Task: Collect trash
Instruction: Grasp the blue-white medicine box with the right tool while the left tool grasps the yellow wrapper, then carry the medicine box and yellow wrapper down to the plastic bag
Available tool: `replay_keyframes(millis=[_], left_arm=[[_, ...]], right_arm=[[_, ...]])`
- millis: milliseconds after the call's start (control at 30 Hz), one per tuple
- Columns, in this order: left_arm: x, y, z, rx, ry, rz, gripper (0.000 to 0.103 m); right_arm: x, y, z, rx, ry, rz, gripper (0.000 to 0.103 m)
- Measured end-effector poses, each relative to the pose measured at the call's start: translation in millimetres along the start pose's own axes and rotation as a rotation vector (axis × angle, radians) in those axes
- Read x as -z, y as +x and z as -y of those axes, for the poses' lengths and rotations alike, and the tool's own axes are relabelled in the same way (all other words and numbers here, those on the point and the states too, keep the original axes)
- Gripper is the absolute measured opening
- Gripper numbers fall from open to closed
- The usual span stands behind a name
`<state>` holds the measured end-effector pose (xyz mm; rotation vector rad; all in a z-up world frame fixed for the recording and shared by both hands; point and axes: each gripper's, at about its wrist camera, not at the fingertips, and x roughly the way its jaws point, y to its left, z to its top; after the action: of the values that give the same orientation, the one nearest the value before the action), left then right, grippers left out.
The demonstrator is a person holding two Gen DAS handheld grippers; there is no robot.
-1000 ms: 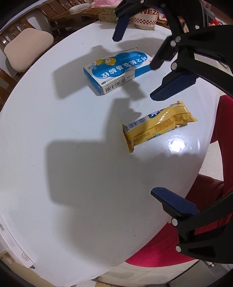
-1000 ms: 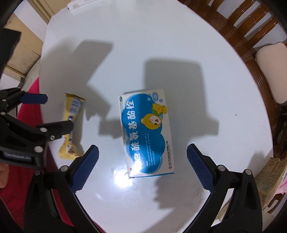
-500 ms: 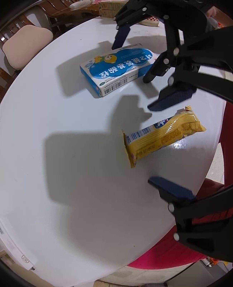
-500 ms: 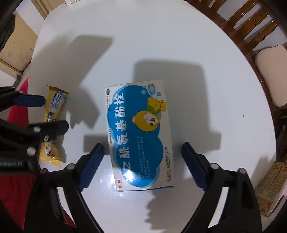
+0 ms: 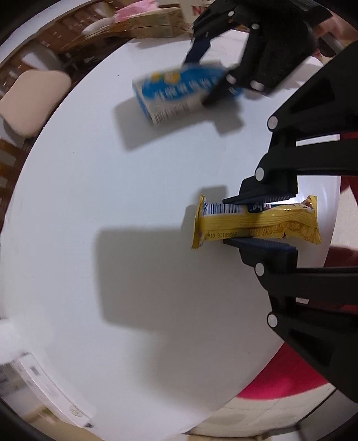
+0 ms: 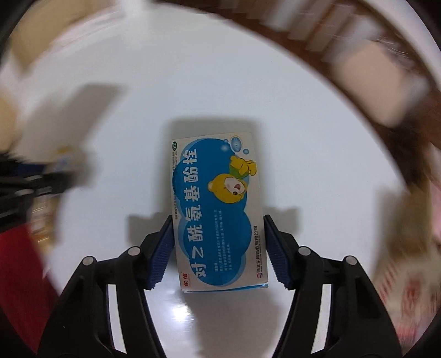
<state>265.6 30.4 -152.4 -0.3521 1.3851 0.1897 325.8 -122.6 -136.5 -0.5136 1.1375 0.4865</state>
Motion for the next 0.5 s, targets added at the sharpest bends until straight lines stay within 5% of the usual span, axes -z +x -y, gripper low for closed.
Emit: replay_keyframes(millis=[67,500], left_arm=[[-1.7,-2.4,-3.8,-0.004,0.020,0.023,0.022],[22.8,-57.8,2.5,0.062,0.227,0.236,0.022]], right_arm=[[5.9,-5.7,1.7,-0.063,0.080,0.010,0.061],[47.4,-111.4,-11.1,0.077,0.318,0.250,0.061]])
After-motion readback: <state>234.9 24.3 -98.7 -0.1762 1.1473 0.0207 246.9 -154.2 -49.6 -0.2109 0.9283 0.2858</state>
